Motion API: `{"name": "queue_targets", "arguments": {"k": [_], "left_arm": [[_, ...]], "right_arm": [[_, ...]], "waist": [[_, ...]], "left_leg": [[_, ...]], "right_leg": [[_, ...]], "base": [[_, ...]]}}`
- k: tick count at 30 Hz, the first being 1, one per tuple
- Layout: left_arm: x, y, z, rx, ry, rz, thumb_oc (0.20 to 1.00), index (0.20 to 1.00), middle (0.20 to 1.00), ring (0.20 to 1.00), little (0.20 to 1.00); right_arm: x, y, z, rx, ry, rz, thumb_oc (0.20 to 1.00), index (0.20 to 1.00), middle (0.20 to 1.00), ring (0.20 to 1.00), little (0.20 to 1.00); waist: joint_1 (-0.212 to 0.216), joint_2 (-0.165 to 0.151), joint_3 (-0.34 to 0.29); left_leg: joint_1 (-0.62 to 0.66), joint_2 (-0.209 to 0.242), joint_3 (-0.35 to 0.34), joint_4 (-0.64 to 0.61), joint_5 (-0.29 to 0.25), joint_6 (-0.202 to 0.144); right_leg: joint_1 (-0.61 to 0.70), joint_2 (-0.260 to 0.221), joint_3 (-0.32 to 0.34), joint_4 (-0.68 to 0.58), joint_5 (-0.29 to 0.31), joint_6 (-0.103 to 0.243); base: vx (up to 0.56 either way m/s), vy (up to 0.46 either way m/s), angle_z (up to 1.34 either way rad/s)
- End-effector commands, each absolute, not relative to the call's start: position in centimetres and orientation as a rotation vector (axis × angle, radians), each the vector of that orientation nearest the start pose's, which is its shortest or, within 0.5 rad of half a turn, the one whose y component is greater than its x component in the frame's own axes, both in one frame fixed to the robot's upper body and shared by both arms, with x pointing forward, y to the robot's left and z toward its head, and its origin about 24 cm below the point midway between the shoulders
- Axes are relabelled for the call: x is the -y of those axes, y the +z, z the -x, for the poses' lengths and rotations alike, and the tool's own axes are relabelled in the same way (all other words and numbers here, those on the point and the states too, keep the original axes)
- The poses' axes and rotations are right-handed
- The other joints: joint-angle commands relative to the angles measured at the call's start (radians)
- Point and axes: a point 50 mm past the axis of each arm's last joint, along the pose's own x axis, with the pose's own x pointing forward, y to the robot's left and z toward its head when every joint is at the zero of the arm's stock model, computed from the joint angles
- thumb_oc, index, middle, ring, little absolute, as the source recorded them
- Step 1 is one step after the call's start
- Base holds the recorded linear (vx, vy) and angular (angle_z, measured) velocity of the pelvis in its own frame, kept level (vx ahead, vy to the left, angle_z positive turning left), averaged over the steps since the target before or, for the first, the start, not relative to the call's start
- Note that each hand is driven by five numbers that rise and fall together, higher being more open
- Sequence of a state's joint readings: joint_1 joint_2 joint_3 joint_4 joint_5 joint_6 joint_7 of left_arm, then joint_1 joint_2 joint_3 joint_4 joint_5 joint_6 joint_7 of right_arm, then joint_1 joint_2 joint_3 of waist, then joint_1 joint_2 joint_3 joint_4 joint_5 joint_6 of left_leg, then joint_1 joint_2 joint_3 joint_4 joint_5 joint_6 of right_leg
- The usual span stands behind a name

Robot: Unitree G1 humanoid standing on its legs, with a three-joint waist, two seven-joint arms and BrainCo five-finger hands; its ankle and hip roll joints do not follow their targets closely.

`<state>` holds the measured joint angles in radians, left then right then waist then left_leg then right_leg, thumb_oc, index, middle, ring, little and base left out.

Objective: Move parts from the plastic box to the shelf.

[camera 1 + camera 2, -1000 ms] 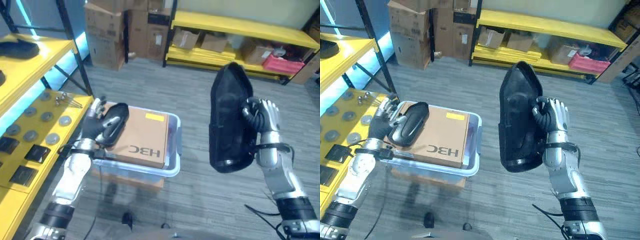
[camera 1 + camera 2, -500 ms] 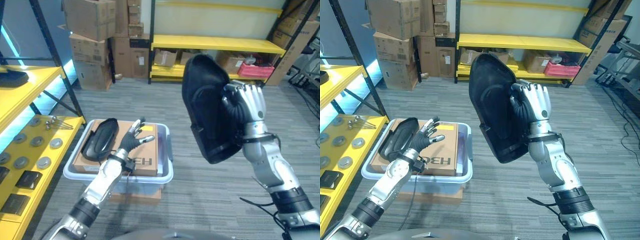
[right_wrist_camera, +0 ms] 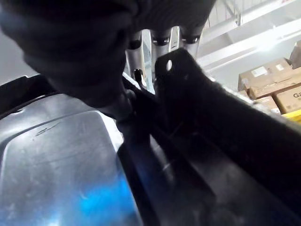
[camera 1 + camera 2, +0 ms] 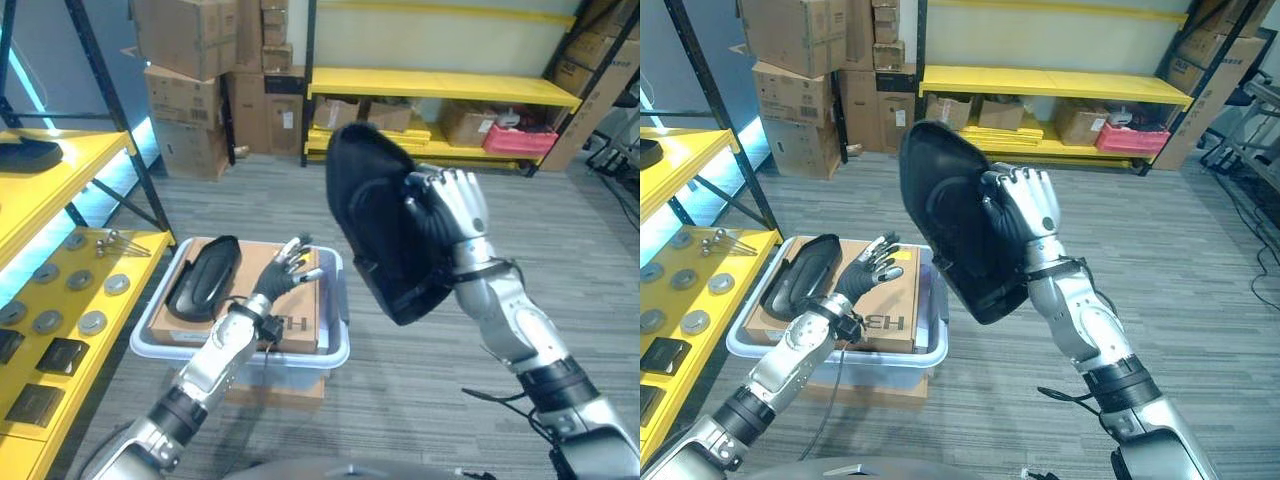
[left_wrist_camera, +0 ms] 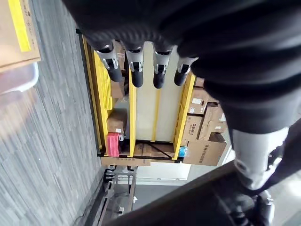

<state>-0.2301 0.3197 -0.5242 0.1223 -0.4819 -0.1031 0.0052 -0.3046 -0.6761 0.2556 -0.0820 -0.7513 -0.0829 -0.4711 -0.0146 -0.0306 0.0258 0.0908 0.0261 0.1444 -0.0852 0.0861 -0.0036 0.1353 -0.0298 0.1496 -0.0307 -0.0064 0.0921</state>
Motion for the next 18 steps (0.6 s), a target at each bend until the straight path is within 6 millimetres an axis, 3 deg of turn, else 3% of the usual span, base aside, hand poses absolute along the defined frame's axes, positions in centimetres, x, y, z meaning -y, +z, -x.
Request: {"name": "queue_targets", "arguments": {"k": [1,10,18], "left_arm": [[-7.5,7.6,-27.5,0.089,-0.605,0.143,1.000,1.000,1.000,1.000,1.000],[-7.3,8.0,-27.6,0.096,-0.632,0.103,1.000,1.000,1.000,1.000,1.000],[-6.3,7.3,-27.7,0.063,-0.666,0.079,1.000,1.000,1.000,1.000,1.000]], "right_arm": [[18.9,20.9,-28.9,0.931,-0.349,1.271,0.200,0.200,0.200,0.200,0.200],[17.8,20.7,-29.6,0.932,-0.317,1.278,0.200,0.200,0.200,0.200,0.200],[14.4,21.3,-29.8,1.011,-0.190,1.226,0.200,0.200,0.200,0.200,0.200]], "waist": [[0.043,-0.002,-0.015],[0.057,-0.001,-0.007],[0.066,0.003,-0.002]], "left_leg": [[0.098,0.093,0.035,0.049,-0.182,-0.070],[0.082,0.089,0.018,0.044,-0.171,-0.068],[0.071,0.086,0.009,0.045,-0.167,-0.066]], "right_leg": [[-0.117,-0.048,-0.076,0.138,-0.093,0.093],[-0.127,-0.052,-0.088,0.143,-0.090,0.090],[-0.136,-0.057,-0.095,0.149,-0.089,0.089]], "base": [[-0.03,0.026,0.01],[-0.01,0.003,0.01],[0.00,0.003,0.01]]}}
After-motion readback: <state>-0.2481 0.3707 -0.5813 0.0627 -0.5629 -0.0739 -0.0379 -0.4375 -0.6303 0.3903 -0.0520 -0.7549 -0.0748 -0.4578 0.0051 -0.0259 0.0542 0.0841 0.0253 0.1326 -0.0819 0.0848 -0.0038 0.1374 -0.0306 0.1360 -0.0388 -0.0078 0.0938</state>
